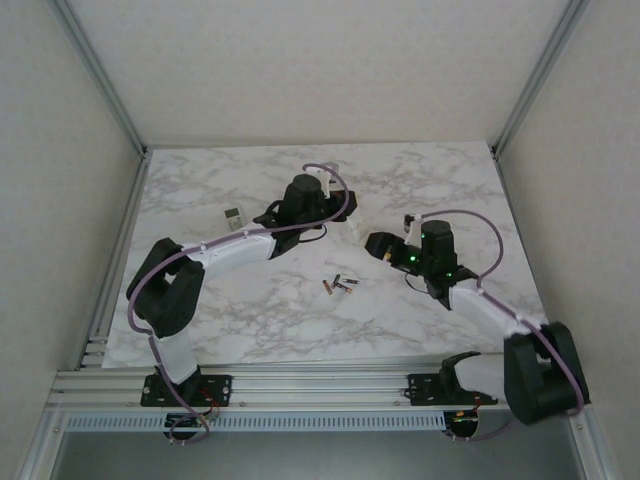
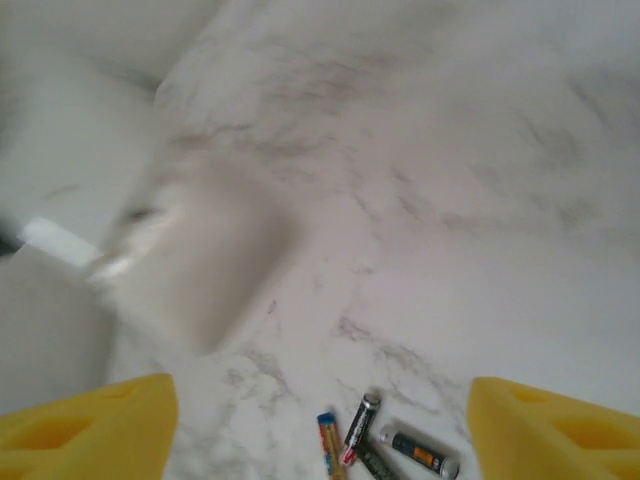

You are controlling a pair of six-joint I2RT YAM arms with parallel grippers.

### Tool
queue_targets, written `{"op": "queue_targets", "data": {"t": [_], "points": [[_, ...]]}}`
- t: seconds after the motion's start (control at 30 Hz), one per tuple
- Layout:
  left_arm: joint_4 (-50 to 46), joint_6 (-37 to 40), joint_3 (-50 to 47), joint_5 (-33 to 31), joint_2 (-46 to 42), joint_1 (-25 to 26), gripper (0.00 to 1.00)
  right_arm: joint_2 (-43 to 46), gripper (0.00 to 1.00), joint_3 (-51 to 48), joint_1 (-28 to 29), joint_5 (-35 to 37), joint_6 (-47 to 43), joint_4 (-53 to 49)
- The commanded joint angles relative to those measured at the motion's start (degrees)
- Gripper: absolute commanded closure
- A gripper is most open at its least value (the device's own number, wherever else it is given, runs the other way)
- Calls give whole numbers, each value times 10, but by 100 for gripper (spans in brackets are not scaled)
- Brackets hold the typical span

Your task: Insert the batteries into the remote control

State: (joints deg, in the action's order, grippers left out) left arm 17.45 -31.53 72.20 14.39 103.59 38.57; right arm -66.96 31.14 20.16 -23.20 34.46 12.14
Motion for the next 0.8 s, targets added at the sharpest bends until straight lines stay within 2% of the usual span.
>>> {"op": "queue_targets", "data": {"t": [0.0, 0.07, 0.13, 0.27, 0.43, 0.6, 0.77], "points": [[-21, -5, 20, 50, -29, -10, 100, 35, 16, 7, 30, 97, -247, -8], [-33, -4, 25, 73, -33, -16, 100, 43, 4, -14, 33, 97, -305, 42], [-44, 0, 29, 89, -36, -19, 100, 42, 2, -20, 33, 94, -344, 67], [-50, 3, 26, 106, -46, -22, 100, 10, 2, 26, 33, 32, -408, 21], [-46, 0, 28, 115, -50, -23, 100, -30, 8, 57, 46, -3, -417, 29], [-41, -3, 29, 126, -49, -25, 100, -67, 23, 85, 49, -26, -408, 24], [-40, -4, 27, 130, -54, -32, 100, -84, 49, 95, 49, -15, -401, 17]]}}
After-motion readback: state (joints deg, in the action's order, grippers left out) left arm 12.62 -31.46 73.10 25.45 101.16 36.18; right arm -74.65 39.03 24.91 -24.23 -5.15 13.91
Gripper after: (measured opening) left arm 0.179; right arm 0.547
